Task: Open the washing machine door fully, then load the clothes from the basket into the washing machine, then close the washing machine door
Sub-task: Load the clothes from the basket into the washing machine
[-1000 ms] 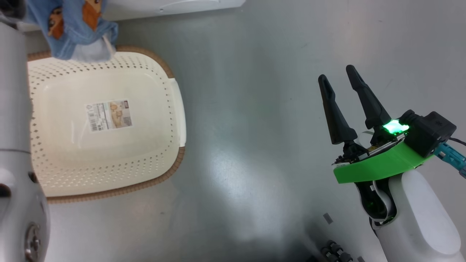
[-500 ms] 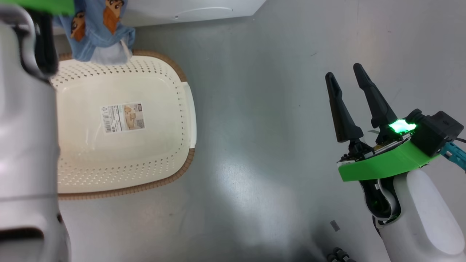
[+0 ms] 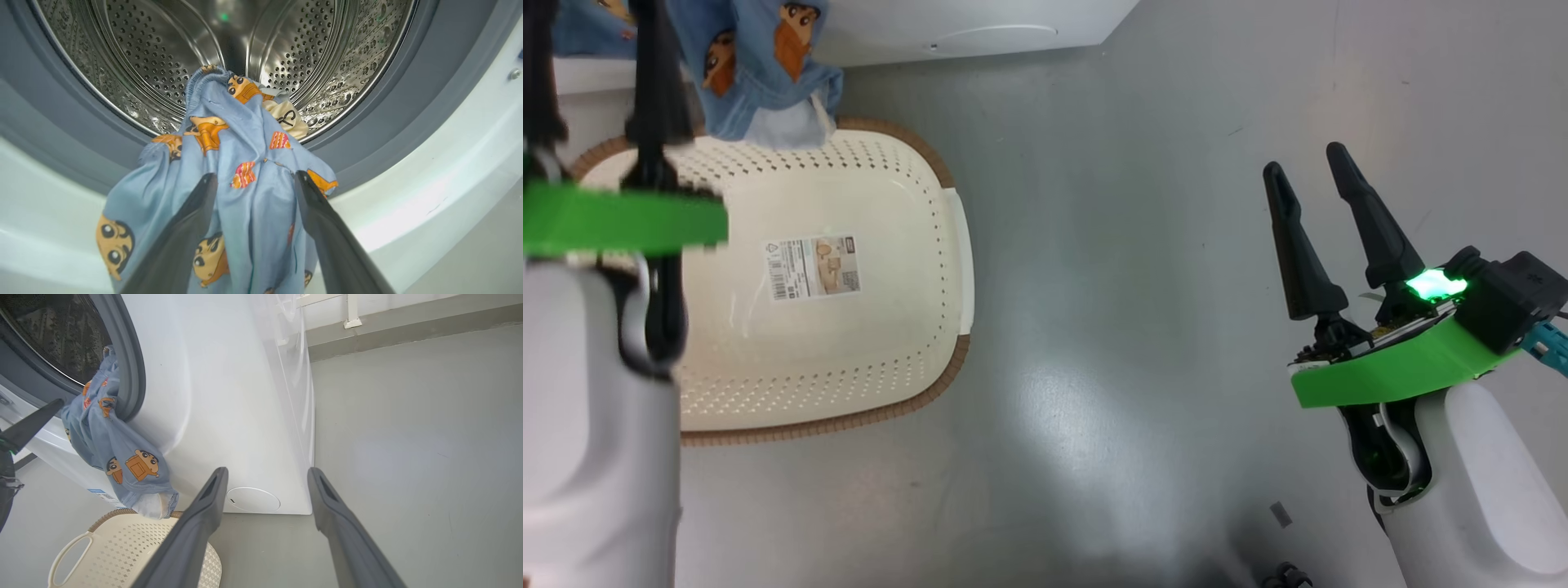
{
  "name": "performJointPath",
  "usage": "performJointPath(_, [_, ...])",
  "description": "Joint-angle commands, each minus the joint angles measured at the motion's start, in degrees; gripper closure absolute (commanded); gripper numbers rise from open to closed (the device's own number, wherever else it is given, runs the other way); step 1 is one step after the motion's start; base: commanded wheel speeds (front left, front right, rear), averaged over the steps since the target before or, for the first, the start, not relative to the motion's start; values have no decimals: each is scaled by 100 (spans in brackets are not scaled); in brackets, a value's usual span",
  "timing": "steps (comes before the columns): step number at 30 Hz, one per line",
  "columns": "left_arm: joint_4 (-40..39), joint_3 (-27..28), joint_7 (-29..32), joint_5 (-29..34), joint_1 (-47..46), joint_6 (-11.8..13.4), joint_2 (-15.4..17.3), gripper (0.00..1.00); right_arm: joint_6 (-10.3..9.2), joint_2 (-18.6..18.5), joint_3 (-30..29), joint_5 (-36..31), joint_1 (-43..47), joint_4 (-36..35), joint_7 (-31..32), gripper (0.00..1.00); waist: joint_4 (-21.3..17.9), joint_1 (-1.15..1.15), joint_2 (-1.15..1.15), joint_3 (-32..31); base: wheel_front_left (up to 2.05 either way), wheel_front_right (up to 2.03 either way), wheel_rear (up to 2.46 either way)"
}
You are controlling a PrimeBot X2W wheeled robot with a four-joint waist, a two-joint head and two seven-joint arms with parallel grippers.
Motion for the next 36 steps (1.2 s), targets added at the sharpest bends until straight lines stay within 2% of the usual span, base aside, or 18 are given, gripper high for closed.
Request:
performJointPath(1, [-278, 164, -28, -18, 320, -12, 209, 0, 9, -36, 59, 36, 200, -149, -26, 0, 1, 0, 0, -9, 0, 0, 0])
performJointPath(8, [-1182, 371, -28, -32, 1605, 146, -26, 0, 9, -35, -7, 13, 251, -191, -26, 0, -28, 0, 0, -68, 0, 0, 0])
performJointPath(15, [-1882, 588, -28, 115, 2460, 63, -202, 0, 9, -75, -80, 10, 297, -203, -26, 0, -17, 0, 0, -101, 0, 0, 0])
performJointPath(23, [-1950, 727, -28, 182, 2871, -33, -394, 0, 9, -127, -81, 7, 351, -175, -26, 0, 25, 0, 0, -184, 0, 0, 0])
performJointPath(36, [-1625, 837, -28, 333, 2772, -105, -469, 0, 9, -123, -109, -14, 344, -198, -26, 0, -10, 0, 0, -187, 0, 0, 0])
